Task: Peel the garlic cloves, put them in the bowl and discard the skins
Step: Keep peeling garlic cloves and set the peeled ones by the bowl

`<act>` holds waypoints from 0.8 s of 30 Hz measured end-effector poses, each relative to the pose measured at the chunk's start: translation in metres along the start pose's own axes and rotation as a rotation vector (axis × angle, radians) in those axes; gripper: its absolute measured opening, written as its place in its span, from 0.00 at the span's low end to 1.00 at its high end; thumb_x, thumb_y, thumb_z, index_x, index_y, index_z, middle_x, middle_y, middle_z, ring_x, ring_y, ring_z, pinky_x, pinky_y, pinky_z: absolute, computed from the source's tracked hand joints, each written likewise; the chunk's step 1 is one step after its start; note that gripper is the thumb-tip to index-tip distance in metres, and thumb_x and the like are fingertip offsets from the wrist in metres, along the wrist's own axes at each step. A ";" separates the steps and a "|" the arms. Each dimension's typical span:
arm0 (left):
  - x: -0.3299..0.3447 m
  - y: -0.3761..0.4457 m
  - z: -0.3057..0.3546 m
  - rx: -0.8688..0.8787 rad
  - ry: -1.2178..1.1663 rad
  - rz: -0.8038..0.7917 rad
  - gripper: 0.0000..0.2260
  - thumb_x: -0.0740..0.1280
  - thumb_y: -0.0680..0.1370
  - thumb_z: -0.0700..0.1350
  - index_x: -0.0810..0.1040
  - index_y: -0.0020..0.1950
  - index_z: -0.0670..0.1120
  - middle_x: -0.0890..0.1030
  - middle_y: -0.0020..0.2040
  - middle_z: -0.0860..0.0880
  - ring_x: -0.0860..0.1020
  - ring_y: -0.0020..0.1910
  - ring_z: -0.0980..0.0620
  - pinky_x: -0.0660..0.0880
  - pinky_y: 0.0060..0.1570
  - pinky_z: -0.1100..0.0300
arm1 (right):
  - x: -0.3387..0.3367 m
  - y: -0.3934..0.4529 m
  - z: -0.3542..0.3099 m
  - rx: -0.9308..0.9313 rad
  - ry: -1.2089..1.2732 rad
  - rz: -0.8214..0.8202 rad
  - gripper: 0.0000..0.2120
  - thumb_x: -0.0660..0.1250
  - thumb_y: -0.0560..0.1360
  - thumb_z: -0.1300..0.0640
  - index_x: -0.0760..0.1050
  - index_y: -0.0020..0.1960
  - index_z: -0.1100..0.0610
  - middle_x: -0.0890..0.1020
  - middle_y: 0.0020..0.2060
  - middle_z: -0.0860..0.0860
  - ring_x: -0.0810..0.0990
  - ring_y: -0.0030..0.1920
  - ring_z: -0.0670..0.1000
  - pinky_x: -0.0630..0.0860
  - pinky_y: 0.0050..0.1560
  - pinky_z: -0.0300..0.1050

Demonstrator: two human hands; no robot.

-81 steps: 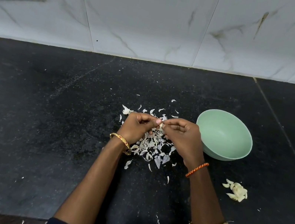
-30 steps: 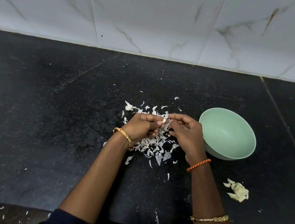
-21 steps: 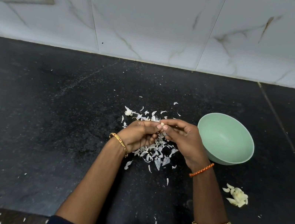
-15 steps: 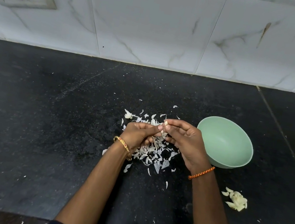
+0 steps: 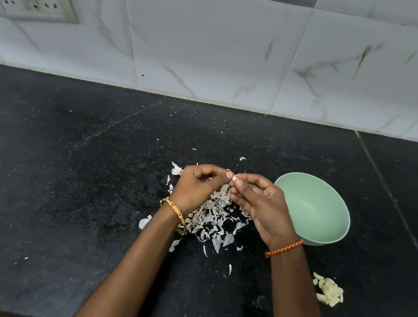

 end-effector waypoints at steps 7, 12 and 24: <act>-0.003 -0.001 -0.001 0.047 -0.011 -0.022 0.06 0.73 0.71 0.35 0.84 0.47 0.42 0.84 0.41 0.53 0.81 0.41 0.59 0.77 0.45 0.66 | -0.003 0.002 -0.001 -0.012 0.005 -0.030 0.06 0.68 0.72 0.69 0.80 0.48 0.64 0.85 0.42 0.57 0.84 0.41 0.49 0.80 0.43 0.38; -0.007 0.000 -0.003 0.094 0.074 0.050 0.05 0.76 0.70 0.43 0.85 0.42 0.52 0.84 0.40 0.40 0.74 0.34 0.47 0.73 0.39 0.55 | -0.003 0.003 -0.003 -0.035 -0.028 -0.022 0.07 0.71 0.69 0.68 0.81 0.47 0.63 0.85 0.44 0.58 0.85 0.44 0.52 0.81 0.44 0.39; -0.017 0.008 -0.004 0.106 0.255 -0.044 0.03 0.74 0.73 0.42 0.82 0.41 0.50 0.80 0.36 0.35 0.66 0.29 0.48 0.66 0.32 0.60 | -0.002 0.009 0.001 -0.013 -0.122 -0.047 0.07 0.72 0.68 0.67 0.81 0.46 0.62 0.85 0.41 0.57 0.84 0.43 0.52 0.82 0.46 0.42</act>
Point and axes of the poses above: each hand's wrist, its own y-axis towards the middle knuckle, its own x-axis out of the palm, z = x × y, the point moved 1 cm from there along y, towards the middle knuckle
